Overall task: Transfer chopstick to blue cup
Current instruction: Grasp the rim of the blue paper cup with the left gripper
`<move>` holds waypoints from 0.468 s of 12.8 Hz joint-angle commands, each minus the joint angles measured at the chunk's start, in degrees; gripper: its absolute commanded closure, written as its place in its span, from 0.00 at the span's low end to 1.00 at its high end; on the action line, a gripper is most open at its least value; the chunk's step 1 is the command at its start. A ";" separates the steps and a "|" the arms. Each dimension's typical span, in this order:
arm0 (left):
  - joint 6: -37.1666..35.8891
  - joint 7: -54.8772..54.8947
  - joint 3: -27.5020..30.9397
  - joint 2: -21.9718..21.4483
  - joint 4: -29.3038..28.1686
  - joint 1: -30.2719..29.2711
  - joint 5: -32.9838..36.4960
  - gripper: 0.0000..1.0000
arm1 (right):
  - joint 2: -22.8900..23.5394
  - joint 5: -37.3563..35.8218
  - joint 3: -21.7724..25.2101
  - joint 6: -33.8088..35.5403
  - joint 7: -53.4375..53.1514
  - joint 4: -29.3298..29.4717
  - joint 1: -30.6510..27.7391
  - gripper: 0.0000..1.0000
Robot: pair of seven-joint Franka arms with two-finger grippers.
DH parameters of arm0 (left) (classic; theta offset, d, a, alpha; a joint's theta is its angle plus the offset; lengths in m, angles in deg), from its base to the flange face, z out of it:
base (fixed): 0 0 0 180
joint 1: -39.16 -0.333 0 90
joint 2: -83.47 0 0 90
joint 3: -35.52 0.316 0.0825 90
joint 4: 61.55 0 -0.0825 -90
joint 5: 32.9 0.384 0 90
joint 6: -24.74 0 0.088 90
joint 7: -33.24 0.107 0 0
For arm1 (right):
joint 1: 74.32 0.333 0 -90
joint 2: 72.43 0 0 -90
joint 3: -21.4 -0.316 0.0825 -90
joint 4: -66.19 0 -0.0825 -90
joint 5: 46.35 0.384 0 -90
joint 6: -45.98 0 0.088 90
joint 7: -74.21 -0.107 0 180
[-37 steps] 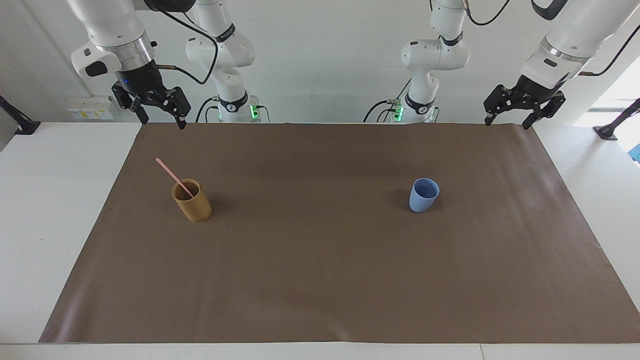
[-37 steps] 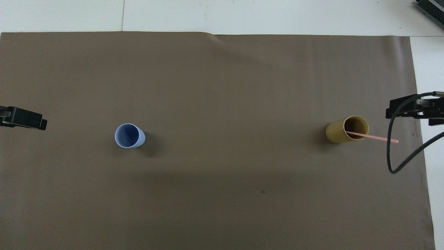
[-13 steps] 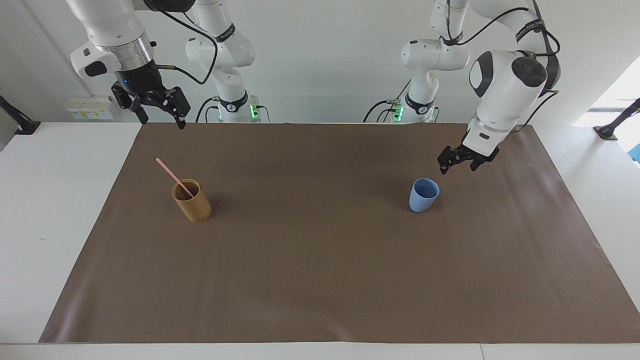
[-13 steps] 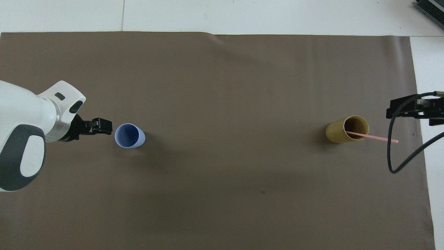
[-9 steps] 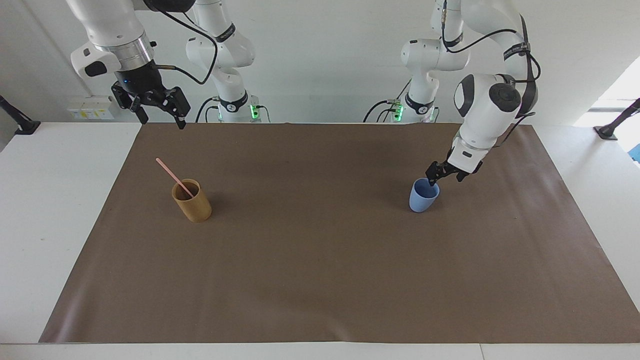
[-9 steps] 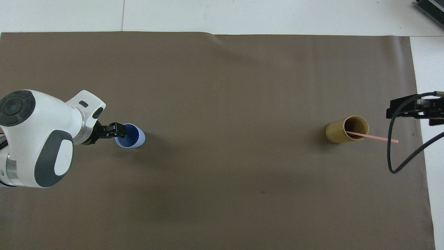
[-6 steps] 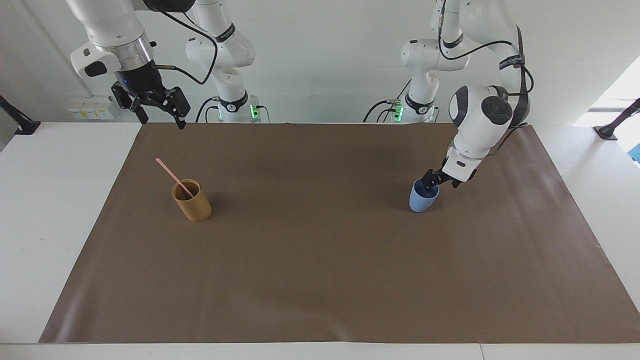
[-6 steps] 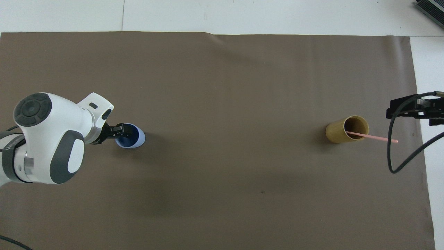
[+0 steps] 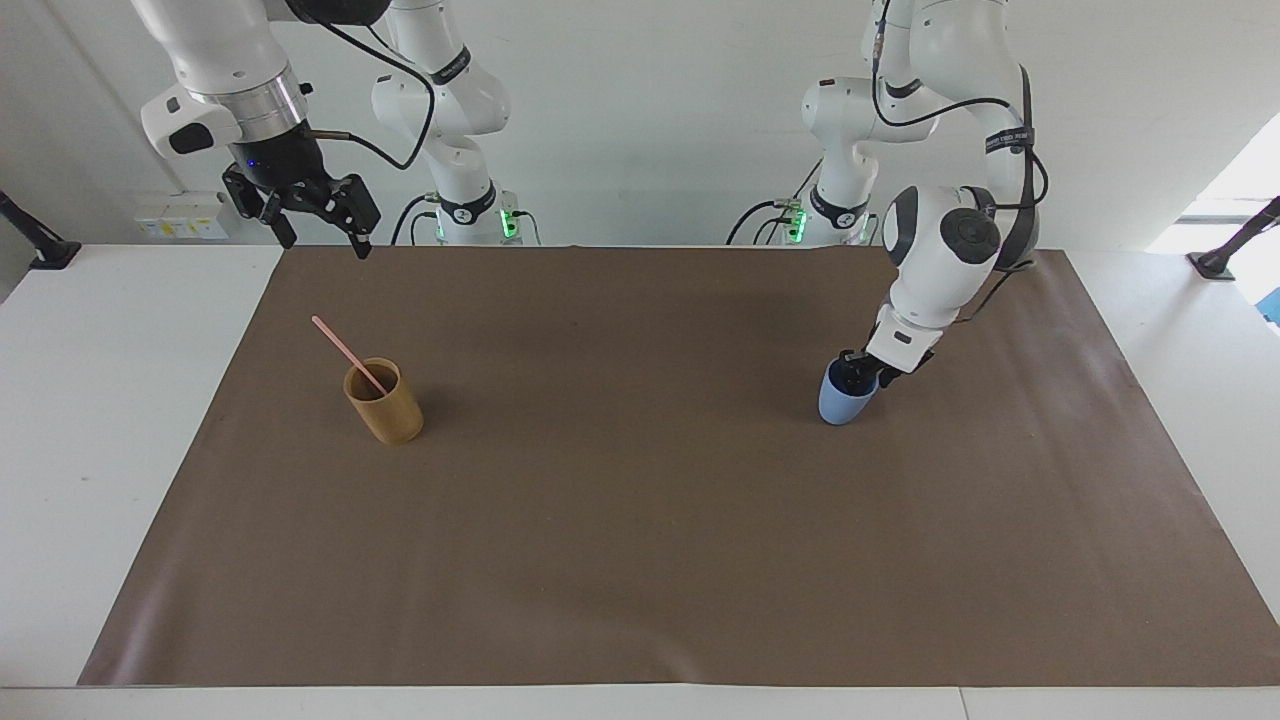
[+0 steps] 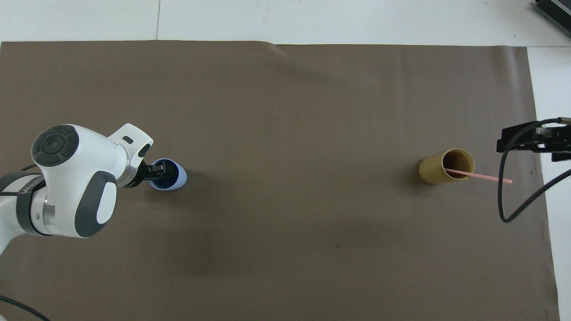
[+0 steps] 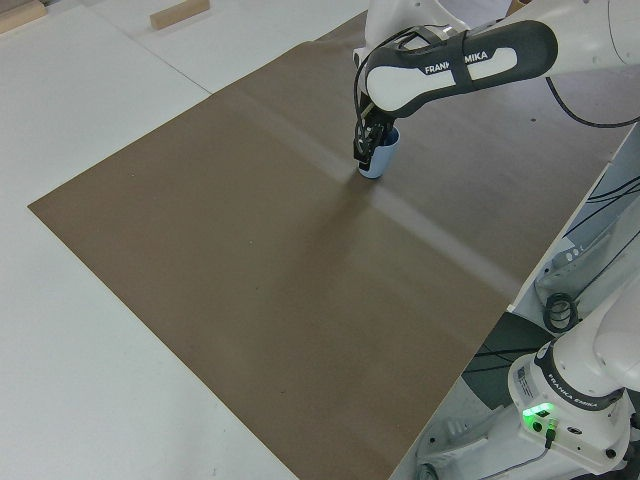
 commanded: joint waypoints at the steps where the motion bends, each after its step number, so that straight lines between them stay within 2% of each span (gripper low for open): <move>1: -0.76 -0.70 0.90 -0.59 0.68 1.48 -0.54 1.00 | -0.93 1.19 -0.01 -0.13 0.82 -1.12 -0.72 0.00; 4: -8.05 -0.52 1.07 -1.29 7.69 1.13 -0.46 1.00 | -0.93 1.19 -0.01 -0.13 0.65 -1.12 -0.72 0.00; 6: -16.19 -1.74 0.90 -1.64 15.32 1.57 -0.46 1.00 | -0.93 1.19 -0.01 -0.13 0.74 -1.12 -0.72 0.00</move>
